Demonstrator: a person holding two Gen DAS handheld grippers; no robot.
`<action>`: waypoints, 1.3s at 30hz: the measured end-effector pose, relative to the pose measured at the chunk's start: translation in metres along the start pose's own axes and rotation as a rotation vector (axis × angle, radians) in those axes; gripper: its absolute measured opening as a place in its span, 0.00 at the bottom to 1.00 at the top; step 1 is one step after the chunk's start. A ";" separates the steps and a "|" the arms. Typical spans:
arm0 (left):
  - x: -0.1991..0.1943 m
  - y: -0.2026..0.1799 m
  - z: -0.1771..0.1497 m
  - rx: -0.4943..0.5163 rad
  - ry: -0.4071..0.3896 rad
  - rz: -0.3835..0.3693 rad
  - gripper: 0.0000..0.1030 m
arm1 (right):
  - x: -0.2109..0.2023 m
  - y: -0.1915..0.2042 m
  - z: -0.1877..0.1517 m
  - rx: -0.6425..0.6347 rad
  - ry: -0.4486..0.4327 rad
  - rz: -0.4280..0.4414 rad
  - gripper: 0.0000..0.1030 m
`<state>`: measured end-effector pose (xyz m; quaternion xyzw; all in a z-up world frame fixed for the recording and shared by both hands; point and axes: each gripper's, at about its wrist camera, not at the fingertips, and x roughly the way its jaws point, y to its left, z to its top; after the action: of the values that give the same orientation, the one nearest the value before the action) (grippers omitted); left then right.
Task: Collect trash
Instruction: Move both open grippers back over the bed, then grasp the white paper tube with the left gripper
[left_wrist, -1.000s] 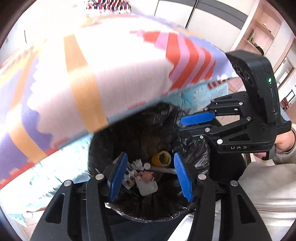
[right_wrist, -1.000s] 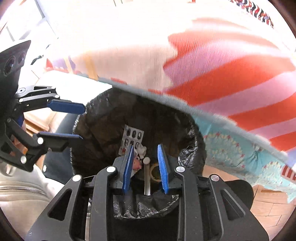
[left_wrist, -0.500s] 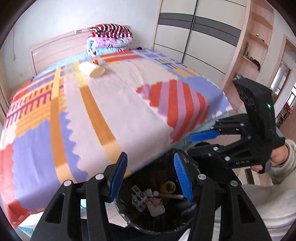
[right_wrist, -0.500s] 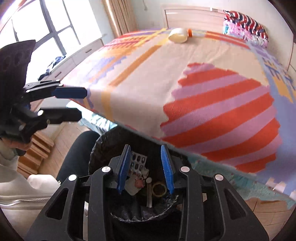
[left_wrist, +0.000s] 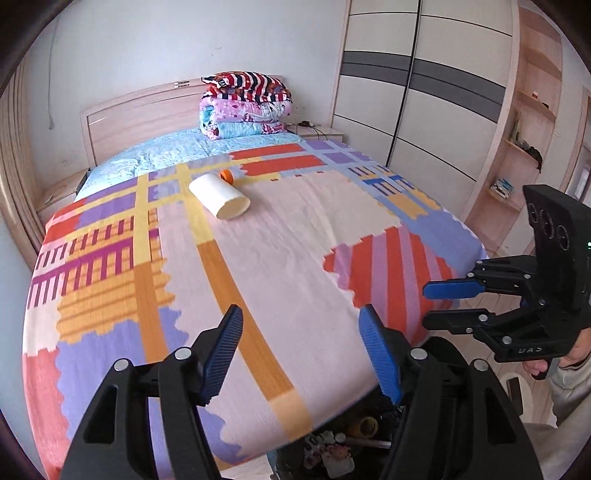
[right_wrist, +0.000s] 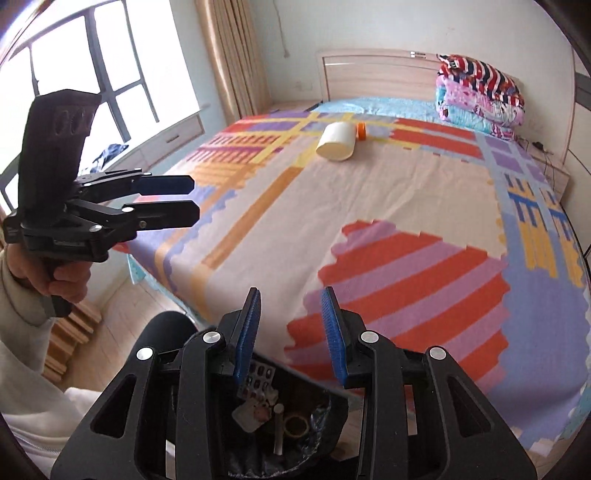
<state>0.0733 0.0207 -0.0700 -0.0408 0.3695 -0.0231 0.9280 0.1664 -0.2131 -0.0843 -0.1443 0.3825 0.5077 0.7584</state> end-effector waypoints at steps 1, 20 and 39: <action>0.002 0.003 0.004 -0.004 -0.001 0.005 0.64 | 0.001 -0.002 0.005 0.001 -0.006 -0.001 0.35; 0.069 0.047 0.067 -0.074 0.021 0.050 0.65 | 0.019 -0.045 0.085 0.047 -0.108 0.016 0.36; 0.163 0.095 0.122 -0.170 0.082 0.110 0.69 | 0.084 -0.100 0.166 0.154 -0.105 0.030 0.36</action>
<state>0.2767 0.1101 -0.1026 -0.0983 0.4096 0.0577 0.9051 0.3426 -0.1011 -0.0522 -0.0531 0.3821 0.4949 0.7786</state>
